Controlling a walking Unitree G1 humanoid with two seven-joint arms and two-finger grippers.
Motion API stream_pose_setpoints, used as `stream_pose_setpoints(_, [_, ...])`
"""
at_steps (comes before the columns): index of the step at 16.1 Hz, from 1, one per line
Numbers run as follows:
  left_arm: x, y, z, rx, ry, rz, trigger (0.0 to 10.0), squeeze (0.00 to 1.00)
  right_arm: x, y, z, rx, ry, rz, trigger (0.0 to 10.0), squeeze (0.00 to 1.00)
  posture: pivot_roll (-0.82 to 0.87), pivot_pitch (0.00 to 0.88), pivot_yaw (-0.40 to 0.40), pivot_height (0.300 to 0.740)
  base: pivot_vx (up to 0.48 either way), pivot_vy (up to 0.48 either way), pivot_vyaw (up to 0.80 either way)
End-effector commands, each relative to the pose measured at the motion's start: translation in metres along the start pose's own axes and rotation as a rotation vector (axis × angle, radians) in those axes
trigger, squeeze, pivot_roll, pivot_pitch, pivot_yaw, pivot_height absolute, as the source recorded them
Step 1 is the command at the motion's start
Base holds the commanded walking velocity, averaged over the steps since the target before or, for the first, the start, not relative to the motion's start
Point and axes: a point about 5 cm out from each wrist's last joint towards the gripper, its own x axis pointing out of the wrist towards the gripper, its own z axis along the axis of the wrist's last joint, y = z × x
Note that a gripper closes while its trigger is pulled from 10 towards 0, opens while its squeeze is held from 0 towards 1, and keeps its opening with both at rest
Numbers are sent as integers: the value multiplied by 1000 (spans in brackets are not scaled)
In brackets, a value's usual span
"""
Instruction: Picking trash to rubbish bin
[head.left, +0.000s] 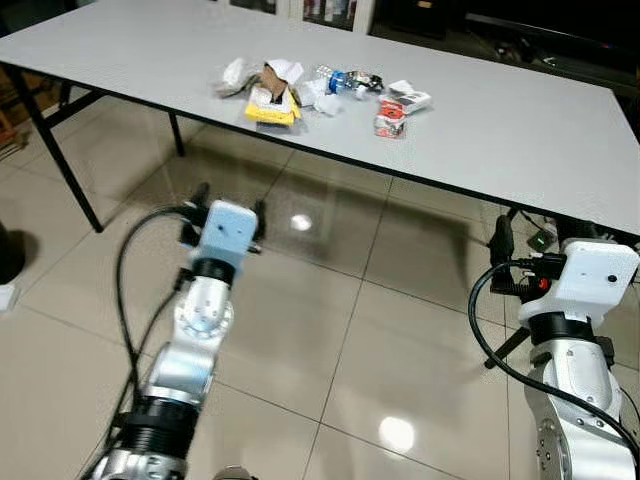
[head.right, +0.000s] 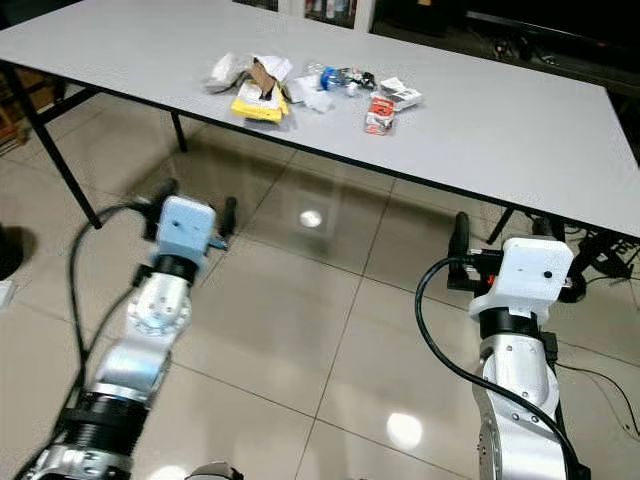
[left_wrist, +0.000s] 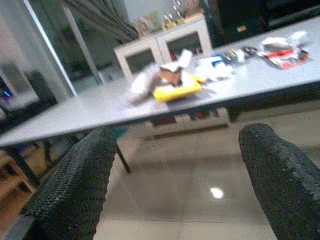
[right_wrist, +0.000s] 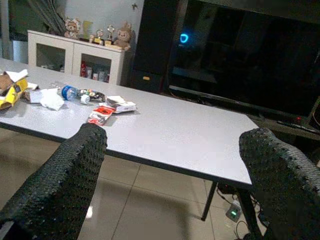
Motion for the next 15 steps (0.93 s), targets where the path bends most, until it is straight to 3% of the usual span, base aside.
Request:
stream_pose_setpoints(1, [2,-5,1,-26,-8,-30,10000,0,2,0,1,11,-8,-7,10000,0,201,71,-69,740,0,0,0])
stream_pose_setpoints(2, [3,-11,1,-71,-2,-74,10000,0,2,0,2,12,-9,-10,10000,0,195,72,-66,740,0,0,0])
stream_pose_setpoints(5, [3,-41,3,-338,60,-274,10000,0,1,0,3,27,-10,-20,10000,0,177,67,-63,740,0,0,0])
stream_pose_setpoints(9, [8,-40,2,-394,79,-259,10000,0,0,-1,4,25,-10,-24,10000,0,161,68,-59,740,0,0,0])
stream_pose_setpoints(15, [11,-39,3,-338,68,-270,10000,0,-3,-2,0,24,14,-35,10000,0,153,68,-52,740,0,0,0])
